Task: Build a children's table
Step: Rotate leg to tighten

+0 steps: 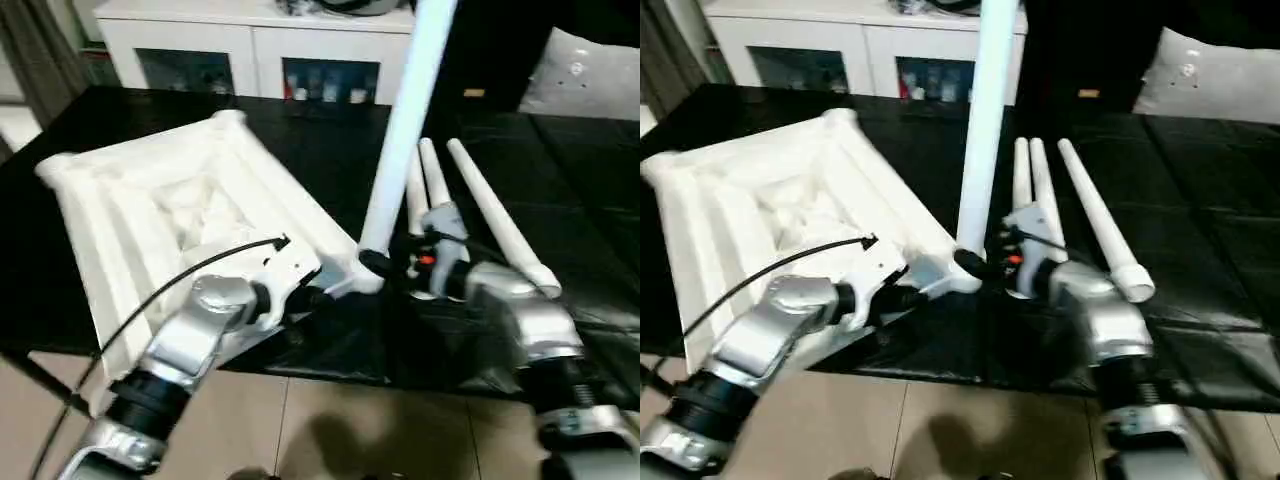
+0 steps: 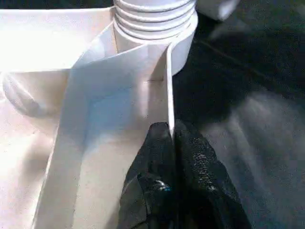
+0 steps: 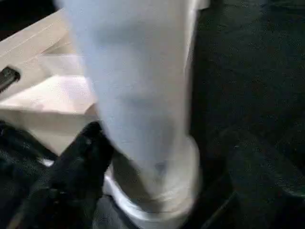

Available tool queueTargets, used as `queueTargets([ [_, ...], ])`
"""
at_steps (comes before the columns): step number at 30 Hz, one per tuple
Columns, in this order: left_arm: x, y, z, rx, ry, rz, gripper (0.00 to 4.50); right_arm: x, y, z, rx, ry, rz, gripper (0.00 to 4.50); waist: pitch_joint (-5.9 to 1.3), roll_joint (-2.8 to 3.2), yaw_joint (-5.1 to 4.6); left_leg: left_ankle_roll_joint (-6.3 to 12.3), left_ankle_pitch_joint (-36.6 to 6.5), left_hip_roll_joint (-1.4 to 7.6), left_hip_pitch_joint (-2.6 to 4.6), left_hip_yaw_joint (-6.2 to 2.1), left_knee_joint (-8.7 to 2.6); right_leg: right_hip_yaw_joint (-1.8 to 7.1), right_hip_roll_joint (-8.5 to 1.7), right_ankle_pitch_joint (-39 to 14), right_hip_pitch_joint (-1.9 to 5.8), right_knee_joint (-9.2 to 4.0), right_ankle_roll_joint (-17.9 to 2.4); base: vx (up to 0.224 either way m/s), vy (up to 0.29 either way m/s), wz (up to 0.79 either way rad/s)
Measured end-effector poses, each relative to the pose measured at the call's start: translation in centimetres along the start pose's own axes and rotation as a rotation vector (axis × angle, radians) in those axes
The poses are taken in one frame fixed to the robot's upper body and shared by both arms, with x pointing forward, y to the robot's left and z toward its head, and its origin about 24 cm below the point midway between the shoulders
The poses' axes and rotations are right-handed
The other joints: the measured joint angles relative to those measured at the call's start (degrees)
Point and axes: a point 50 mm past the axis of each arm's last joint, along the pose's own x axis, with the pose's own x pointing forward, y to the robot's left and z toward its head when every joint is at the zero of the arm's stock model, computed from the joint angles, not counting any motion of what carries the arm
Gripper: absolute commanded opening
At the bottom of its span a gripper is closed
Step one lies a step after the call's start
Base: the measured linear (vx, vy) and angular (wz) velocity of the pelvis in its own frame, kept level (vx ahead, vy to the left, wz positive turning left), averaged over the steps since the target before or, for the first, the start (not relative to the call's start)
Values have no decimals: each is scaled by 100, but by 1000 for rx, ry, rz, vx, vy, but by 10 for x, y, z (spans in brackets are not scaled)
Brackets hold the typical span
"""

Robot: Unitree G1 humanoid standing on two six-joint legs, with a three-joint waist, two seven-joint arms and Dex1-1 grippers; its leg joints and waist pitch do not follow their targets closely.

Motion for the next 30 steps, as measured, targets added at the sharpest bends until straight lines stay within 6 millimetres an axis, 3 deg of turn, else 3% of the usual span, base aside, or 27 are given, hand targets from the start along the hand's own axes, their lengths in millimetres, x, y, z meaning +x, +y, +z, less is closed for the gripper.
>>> queueTargets([
  [2, -5, 1, -2, 44, 7, -47, 0, -6, 0, 2, -40, 32, 64, 436, 0, 0, 29, 1, 0, 1, 1, 0, 3, -1, 0, 1, -1, 0, 0, 0, 0, 0],
  [8, -18, 3, -7, 133, 31, -149, 0, -15, 0, 8, -96, 78, 210, 436, 0, 0, 66, 9, -5, 6, -4, 0, 28, -3, -1, 2, -10, 2, -2, 0, 0, 0],
  [9, -20, 3, -8, 142, 36, -166, 0, -17, 0, 8, -101, 87, 237, 408, 0, 0, 78, 12, -6, 6, -5, 0, 31, -4, -1, 2, -10, 3, -2, 0, 0, 0],
  [17, -31, 3, -14, 220, 71, -285, 0, -26, 6, 7, -117, 143, 421, 346, -1, -1, 206, 10, -7, 15, -3, 0, 54, -7, -1, 3, -4, 15, -4, 0, 0, 0],
  [30, -31, 6, -15, 262, 78, -324, 0, -16, 17, 3, -81, 119, 502, 248, -1, -1, 211, -8, -14, 18, 0, 0, 65, -7, -1, 9, -3, 28, -8, 0, 0, 0],
])
